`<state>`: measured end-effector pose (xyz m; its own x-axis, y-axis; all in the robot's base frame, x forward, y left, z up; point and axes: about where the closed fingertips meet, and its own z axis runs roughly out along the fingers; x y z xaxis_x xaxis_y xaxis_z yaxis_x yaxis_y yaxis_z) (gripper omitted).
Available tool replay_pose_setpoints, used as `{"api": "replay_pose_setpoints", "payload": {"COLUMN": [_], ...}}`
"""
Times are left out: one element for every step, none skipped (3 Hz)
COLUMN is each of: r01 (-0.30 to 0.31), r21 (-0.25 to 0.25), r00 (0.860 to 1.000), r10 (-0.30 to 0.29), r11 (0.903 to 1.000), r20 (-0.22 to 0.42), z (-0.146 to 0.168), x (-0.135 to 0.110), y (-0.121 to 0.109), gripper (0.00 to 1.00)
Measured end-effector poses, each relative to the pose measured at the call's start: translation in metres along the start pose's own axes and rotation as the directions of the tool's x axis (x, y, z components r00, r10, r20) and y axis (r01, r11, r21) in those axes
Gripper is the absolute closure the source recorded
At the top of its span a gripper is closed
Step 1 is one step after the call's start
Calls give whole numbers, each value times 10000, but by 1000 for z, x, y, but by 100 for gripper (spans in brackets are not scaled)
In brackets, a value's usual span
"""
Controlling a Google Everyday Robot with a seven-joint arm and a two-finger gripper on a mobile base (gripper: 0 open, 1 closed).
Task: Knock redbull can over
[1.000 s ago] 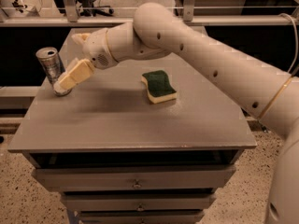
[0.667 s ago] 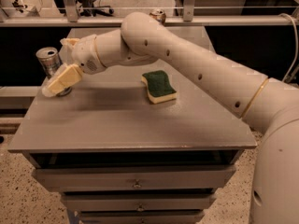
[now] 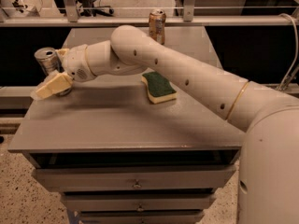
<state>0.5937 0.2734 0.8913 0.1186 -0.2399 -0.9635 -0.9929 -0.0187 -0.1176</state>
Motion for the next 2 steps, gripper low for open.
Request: {"api": "replay_pose_setpoints", "payload": {"r01": [0, -106], "r21": [259, 872], "r00": [10000, 9995], "r10": [1, 131], "r11": [9997, 9961], "r20": [-41, -290], "z": [-2, -21], "x": [7, 10], "y": [-8, -24], "gripper": [42, 65]}}
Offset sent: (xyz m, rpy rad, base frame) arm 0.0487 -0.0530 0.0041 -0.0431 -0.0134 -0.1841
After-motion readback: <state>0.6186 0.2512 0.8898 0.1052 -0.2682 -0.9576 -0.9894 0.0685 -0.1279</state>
